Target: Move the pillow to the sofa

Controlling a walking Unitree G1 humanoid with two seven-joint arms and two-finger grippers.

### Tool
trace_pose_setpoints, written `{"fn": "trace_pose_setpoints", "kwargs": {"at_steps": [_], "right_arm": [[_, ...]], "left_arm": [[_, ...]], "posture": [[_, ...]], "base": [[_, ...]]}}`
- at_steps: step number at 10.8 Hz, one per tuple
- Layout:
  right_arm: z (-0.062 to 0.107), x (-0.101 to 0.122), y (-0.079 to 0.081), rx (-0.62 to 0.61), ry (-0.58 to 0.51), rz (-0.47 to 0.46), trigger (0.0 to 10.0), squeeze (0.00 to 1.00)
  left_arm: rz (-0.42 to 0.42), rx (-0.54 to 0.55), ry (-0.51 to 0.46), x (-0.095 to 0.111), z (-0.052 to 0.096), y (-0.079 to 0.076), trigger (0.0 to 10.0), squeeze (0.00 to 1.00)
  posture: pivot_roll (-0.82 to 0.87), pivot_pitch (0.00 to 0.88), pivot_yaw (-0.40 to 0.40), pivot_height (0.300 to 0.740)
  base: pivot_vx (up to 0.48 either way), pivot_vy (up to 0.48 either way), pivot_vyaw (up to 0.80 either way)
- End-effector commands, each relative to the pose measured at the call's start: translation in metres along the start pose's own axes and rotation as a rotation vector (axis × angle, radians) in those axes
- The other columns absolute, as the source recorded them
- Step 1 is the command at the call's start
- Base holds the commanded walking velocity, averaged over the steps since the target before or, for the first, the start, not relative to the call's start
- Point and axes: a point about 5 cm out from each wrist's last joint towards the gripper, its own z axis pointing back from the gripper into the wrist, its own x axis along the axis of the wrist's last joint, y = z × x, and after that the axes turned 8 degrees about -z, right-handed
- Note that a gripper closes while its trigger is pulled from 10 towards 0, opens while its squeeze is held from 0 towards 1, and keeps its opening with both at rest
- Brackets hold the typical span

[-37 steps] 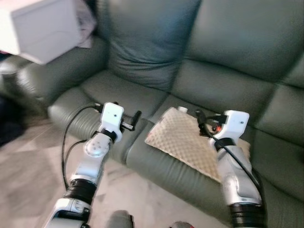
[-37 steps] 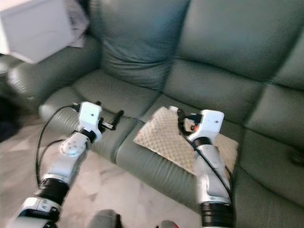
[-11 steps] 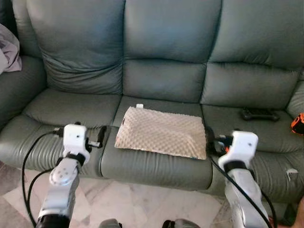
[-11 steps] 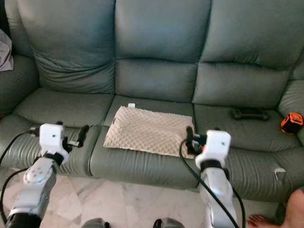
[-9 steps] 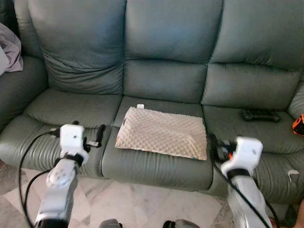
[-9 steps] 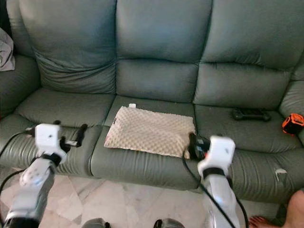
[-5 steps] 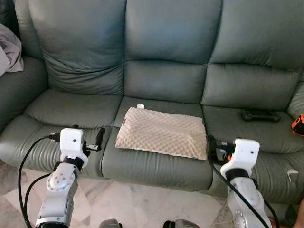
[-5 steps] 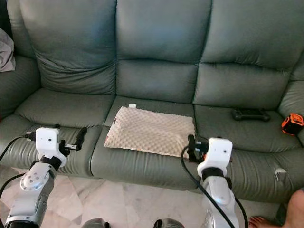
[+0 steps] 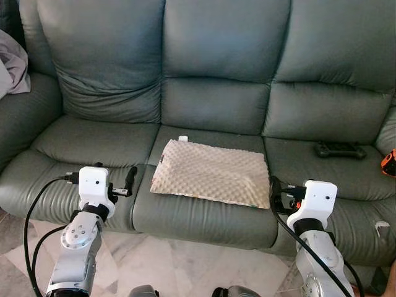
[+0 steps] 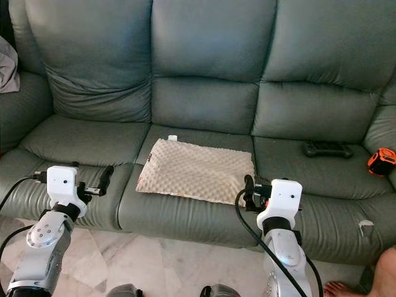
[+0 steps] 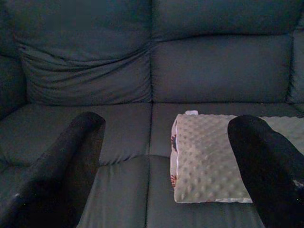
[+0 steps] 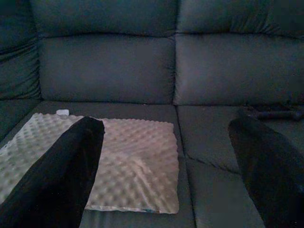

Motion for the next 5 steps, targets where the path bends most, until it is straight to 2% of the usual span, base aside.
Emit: {"fn": "trace_pose_setpoints", "kwargs": {"at_steps": [1, 5], "right_arm": [[-0.0002, 0.0044, 0.0011, 0.006, -0.012, 0.006, 10.0, 0.0], [-0.0002, 0.0044, 0.0011, 0.006, -0.012, 0.006, 10.0, 0.0]], "left_arm": [[-0.001, -0.009, -0.007, 0.0032, -0.0012, 0.0005, 10.0, 0.0], [-0.001, -0.009, -0.007, 0.0032, -0.0012, 0.0005, 10.0, 0.0]], "posture": [[-0.05, 0.0, -0.035, 0.74], [-0.05, 0.0, -0.035, 0.74]], "base": [[0.0, 0.0, 0.0], [0.0, 0.0, 0.0]]}}
